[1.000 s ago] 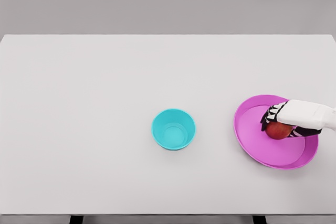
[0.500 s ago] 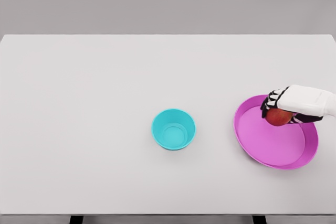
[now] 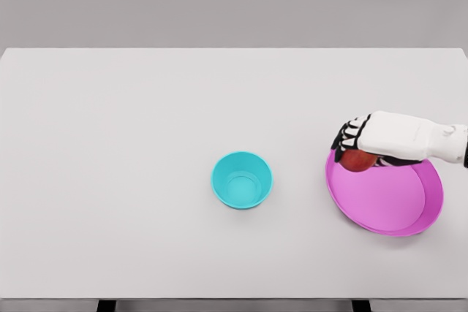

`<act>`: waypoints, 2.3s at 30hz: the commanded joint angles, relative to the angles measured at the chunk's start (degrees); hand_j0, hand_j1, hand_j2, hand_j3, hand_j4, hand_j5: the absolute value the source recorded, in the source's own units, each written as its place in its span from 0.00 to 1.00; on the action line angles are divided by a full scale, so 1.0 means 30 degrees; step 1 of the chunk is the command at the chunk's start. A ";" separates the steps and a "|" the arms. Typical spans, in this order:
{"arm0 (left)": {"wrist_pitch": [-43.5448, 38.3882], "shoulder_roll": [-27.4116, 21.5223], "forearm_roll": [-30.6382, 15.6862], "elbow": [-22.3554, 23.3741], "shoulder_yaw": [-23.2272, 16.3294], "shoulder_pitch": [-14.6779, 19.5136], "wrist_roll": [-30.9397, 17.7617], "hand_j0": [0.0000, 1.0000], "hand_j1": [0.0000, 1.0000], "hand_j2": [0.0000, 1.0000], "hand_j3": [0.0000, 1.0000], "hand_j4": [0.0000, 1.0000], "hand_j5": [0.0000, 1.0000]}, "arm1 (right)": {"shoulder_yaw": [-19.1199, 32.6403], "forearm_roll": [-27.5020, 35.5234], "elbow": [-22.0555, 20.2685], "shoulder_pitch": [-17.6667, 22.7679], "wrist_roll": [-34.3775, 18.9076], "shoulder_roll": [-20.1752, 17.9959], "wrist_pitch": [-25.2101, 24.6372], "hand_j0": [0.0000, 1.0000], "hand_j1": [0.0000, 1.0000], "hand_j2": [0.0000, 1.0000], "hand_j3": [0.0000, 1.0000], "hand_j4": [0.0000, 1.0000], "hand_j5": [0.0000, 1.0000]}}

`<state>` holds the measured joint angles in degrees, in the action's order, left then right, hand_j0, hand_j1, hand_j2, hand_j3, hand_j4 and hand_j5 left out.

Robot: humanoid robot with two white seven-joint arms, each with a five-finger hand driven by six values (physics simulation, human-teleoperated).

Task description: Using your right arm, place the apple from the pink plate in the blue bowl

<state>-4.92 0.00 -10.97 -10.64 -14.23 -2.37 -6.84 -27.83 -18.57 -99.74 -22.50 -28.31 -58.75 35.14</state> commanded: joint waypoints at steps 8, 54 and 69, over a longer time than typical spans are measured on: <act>0.0000 -0.0001 -0.0006 0.0000 -0.0002 0.0000 -0.0006 1.00 1.00 1.00 1.00 1.00 1.00 | -0.0186 0.0125 -0.0240 -0.0382 0.0004 0.1567 -0.0046 0.56 0.56 0.56 0.56 0.56 0.56; 0.0000 -0.0001 -0.0006 0.0000 -0.0002 0.0000 -0.0006 1.00 1.00 1.00 1.00 1.00 1.00 | -0.4434 -0.0402 0.1049 -0.3428 -0.1051 0.7925 -0.0046 0.56 0.56 0.56 0.56 0.56 0.56; 0.0000 -0.0001 -0.0006 0.0000 -0.0002 0.0000 -0.0006 1.00 1.00 1.00 1.00 1.00 1.00 | -0.4201 -0.0286 0.0815 -0.3750 -0.1021 0.7632 -0.0046 1.00 1.00 1.00 1.00 1.00 1.00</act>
<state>-4.92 0.00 -10.96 -10.63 -14.23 -2.37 -6.84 -40.85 -20.00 -96.97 -34.28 -31.40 -35.46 35.15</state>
